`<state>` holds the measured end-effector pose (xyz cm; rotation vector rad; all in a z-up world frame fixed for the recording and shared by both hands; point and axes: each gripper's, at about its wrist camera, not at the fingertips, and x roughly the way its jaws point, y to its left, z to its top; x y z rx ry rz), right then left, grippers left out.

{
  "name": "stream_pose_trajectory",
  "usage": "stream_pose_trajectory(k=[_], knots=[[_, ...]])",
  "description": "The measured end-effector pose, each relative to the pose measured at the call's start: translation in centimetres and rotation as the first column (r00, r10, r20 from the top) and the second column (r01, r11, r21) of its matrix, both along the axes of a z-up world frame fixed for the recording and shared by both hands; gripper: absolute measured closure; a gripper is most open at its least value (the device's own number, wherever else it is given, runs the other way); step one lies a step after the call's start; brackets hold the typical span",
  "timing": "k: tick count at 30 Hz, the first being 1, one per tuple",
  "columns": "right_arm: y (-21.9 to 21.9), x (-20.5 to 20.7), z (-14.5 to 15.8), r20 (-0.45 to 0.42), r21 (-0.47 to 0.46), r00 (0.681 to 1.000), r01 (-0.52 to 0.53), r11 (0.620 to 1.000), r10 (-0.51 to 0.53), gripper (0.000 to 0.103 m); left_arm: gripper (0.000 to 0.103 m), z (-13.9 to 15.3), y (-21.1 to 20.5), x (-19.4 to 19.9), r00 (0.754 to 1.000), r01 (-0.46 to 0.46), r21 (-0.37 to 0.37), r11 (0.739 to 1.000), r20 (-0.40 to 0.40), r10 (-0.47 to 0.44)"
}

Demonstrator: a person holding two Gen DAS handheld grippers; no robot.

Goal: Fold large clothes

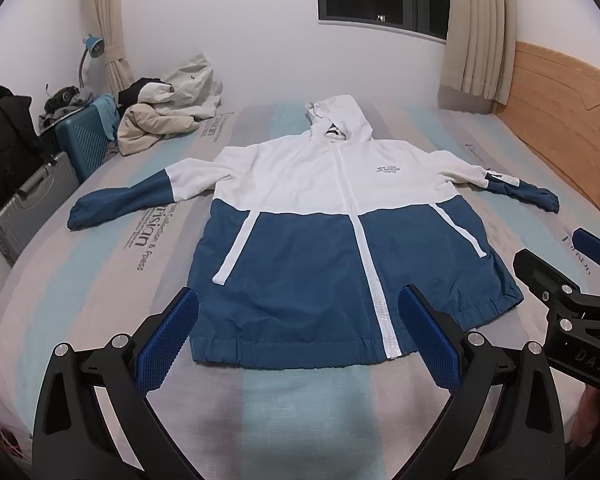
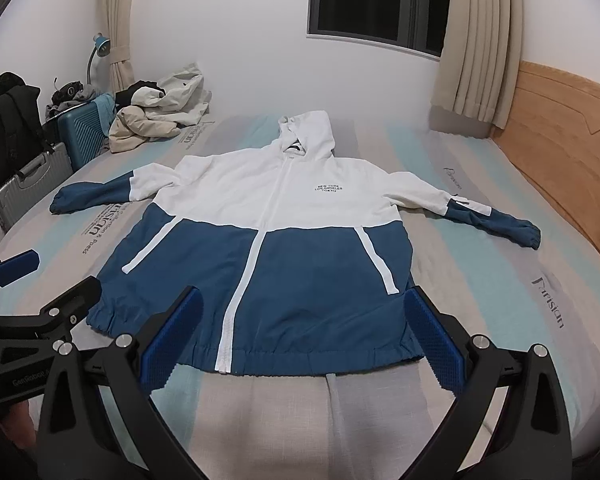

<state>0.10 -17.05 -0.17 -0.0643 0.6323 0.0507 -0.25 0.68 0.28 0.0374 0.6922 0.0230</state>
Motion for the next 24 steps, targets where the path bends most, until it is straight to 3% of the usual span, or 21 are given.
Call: stream_pose_trajectory(k=[24], knots=[[0.66,-0.10,0.04,-0.005,0.004,1.000,-0.012,1.000,0.012,0.007,0.006,0.02,-0.06,-0.11,1.000,-0.001,-0.009,1.000,0.006,0.001]])
